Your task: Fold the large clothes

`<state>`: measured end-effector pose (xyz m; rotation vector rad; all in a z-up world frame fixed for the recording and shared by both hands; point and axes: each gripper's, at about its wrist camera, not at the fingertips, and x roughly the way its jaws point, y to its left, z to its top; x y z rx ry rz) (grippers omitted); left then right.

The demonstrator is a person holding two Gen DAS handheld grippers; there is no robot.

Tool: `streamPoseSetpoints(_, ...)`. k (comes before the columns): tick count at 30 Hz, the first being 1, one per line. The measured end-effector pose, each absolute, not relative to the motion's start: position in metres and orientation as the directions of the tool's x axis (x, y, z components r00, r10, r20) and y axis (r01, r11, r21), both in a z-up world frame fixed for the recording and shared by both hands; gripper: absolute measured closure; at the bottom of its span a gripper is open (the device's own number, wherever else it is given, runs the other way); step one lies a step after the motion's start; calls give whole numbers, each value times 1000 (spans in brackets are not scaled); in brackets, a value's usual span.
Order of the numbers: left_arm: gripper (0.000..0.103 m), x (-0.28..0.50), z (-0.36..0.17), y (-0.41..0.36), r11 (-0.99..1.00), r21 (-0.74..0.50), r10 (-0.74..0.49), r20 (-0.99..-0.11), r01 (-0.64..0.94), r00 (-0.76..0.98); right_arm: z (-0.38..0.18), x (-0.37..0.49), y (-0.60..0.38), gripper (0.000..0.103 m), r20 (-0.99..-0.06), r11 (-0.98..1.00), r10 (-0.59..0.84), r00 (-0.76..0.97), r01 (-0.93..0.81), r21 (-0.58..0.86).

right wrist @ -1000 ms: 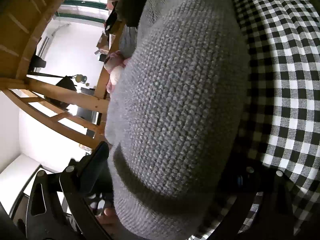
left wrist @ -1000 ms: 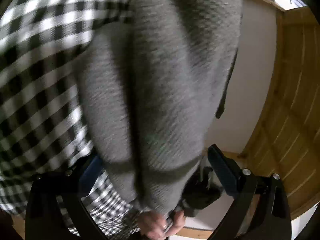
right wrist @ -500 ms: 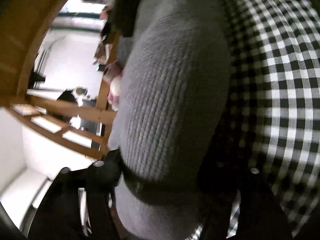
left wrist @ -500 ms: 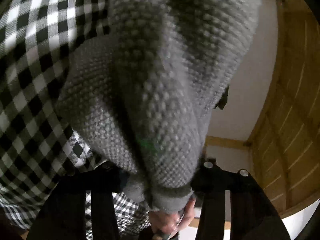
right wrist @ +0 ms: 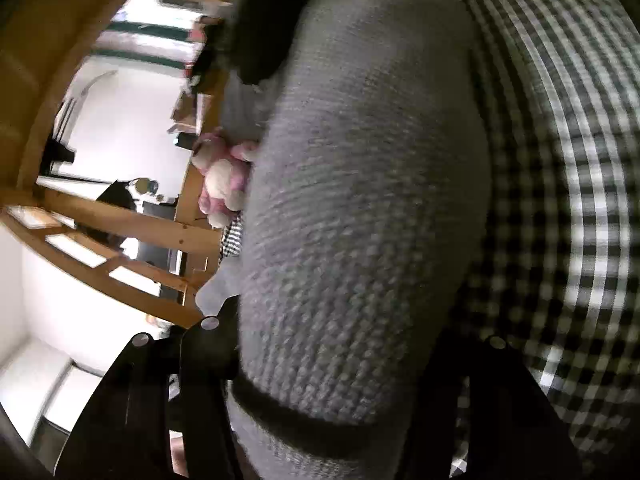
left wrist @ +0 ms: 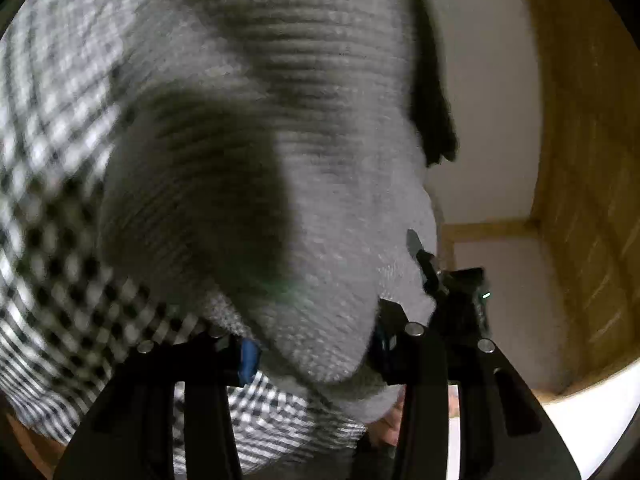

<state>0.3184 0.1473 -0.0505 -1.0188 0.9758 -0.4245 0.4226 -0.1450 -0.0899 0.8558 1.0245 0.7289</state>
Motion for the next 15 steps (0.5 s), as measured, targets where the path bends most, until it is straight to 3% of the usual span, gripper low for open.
streamPoseSetpoints(8, 61, 363, 74, 142, 573, -814, -663, -394, 94, 637, 45, 479, -130, 53, -388, 504, 842, 375, -289, 814)
streamPoseSetpoints(15, 61, 419, 194, 145, 613, -749, -619, -260, 250, 741, 199, 566, -92, 53, -311, 465, 877, 366, -487, 740)
